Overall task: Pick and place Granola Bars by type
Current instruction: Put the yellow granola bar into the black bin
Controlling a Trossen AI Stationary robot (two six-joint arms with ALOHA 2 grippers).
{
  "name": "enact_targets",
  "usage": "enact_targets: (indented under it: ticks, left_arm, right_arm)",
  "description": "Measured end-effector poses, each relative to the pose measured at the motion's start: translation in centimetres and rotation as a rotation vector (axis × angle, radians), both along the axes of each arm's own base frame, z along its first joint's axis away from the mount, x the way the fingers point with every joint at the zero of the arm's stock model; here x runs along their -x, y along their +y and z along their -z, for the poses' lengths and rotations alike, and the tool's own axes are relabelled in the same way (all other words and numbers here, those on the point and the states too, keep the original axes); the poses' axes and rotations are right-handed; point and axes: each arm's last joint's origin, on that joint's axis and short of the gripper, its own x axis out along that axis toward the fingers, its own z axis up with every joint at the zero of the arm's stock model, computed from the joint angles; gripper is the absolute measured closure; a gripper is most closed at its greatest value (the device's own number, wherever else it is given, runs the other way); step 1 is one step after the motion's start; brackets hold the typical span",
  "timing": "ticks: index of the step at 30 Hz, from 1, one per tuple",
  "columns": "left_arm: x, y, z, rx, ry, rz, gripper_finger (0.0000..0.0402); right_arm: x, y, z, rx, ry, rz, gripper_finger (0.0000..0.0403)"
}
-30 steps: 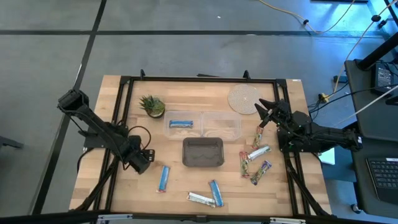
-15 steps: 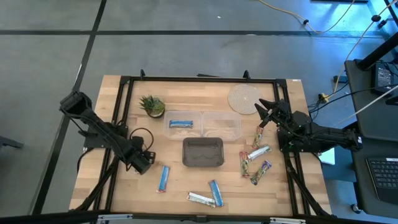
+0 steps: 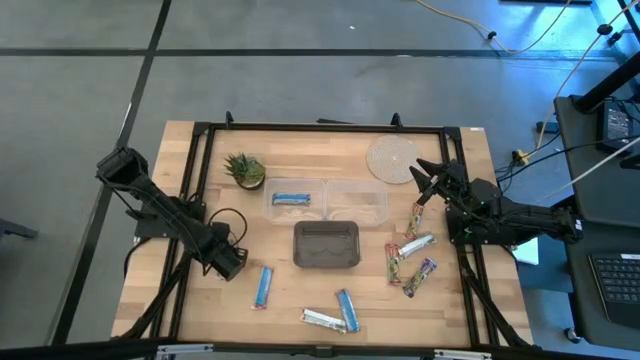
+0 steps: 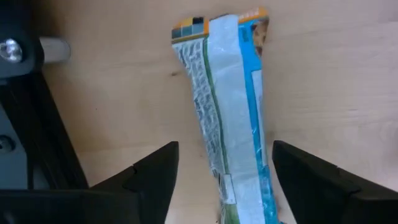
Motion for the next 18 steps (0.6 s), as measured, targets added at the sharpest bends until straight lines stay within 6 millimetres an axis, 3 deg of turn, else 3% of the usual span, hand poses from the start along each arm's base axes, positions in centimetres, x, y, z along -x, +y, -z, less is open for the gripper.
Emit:
enact_targets:
  ticks: [9, 18]
  left_arm:
    - [-0.2, 0.0, 0.1, -0.017, -0.03, -0.02, 0.023]
    - [-0.5, -0.3, 1.1, -0.029, -0.008, -0.029, 0.0254]
  right_arm:
    - [0.0, 0.0, 0.0, 0.001, 0.0, -0.004, 0.0202]
    - [-0.1, 0.1, 0.0, 0.004, 0.001, -0.049, 0.0202]
